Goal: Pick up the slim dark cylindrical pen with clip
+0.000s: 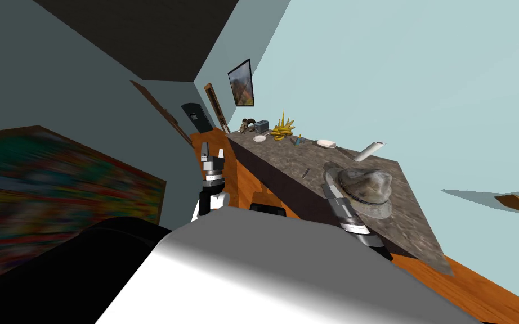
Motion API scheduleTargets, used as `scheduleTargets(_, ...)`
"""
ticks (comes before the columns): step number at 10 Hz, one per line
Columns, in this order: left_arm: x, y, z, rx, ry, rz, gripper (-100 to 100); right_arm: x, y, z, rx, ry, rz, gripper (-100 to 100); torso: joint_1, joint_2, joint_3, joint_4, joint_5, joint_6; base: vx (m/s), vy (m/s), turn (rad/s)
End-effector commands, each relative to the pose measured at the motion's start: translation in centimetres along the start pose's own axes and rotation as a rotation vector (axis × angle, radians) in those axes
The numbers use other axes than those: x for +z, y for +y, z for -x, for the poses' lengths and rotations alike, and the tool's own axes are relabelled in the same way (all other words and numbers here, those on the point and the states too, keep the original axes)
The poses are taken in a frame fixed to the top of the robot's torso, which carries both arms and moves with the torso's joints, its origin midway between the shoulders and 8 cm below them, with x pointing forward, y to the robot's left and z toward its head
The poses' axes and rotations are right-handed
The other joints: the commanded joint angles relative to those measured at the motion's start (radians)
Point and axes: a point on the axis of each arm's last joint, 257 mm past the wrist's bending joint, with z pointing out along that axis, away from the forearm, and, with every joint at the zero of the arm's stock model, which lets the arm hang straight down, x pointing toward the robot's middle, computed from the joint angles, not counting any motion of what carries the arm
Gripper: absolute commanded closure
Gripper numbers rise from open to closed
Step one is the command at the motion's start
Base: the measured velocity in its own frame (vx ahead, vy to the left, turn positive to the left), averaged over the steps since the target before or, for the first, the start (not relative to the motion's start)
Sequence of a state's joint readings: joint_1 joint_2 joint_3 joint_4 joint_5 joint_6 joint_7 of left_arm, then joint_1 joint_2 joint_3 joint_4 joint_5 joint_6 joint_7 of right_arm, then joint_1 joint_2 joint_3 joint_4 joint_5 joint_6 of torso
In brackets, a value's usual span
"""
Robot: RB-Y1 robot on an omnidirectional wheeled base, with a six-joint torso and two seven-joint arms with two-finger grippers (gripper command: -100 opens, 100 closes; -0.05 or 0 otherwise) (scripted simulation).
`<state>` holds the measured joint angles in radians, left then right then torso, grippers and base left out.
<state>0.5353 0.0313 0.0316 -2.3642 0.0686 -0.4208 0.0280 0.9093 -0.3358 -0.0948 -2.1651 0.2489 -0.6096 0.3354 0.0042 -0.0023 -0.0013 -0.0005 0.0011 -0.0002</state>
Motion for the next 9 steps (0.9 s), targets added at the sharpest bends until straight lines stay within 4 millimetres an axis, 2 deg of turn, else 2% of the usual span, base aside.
scheduleTargets(1,0.0,0.0,0.0,0.000,0.000,0.000,0,-1.9,-1.4,-1.9,-0.101,0.100,-0.033,-100,0.000,0.000,0.000,0.000,0.000,0.000,0.071,0.107,0.250)
scheduleTargets(2,0.0,0.0,0.0,0.000,0.000,0.000,0,-2.4,-1.6,-2.3,-0.115,0.119,-0.040,-100,0.002,-0.001,-0.001,0.000,0.000,0.000,0.048,0.067,0.079)
scheduleTargets(5,0.0,0.0,0.0,0.000,0.000,0.000,0,-5.8,-3.3,-4.8,-0.262,0.276,-0.067,-100,-0.001,0.000,0.000,0.000,0.000,0.000,0.052,0.045,0.138)
scheduleTargets(6,0.0,0.0,0.0,0.000,0.000,0.000,0,-6.4,-3.4,-5.1,-0.268,0.293,-0.075,-100,-0.002,0.000,0.000,0.000,0.000,0.000,0.054,0.039,0.099)
scheduleTargets(7,0.0,0.0,0.0,0.000,0.000,0.000,0,-8.0,-4.1,-6.0,-0.338,0.366,-0.078,-100,-0.001,0.000,0.000,0.000,0.000,0.000,0.057,0.054,0.192)
scheduleTargets(8,0.0,0.0,0.0,0.000,0.000,0.000,0,-8.7,-4.2,-6.3,-0.344,0.384,-0.084,-100,-0.001,0.000,0.000,0.000,0.000,0.000,0.050,0.042,0.077)
scheduleTargets(9,0.0,0.0,0.0,0.000,0.000,0.000,0,-10.6,-5.0,-7.2,-0.412,0.463,-0.085,-100,-0.001,0.000,0.000,0.000,0.000,0.001,0.063,0.057,0.196)
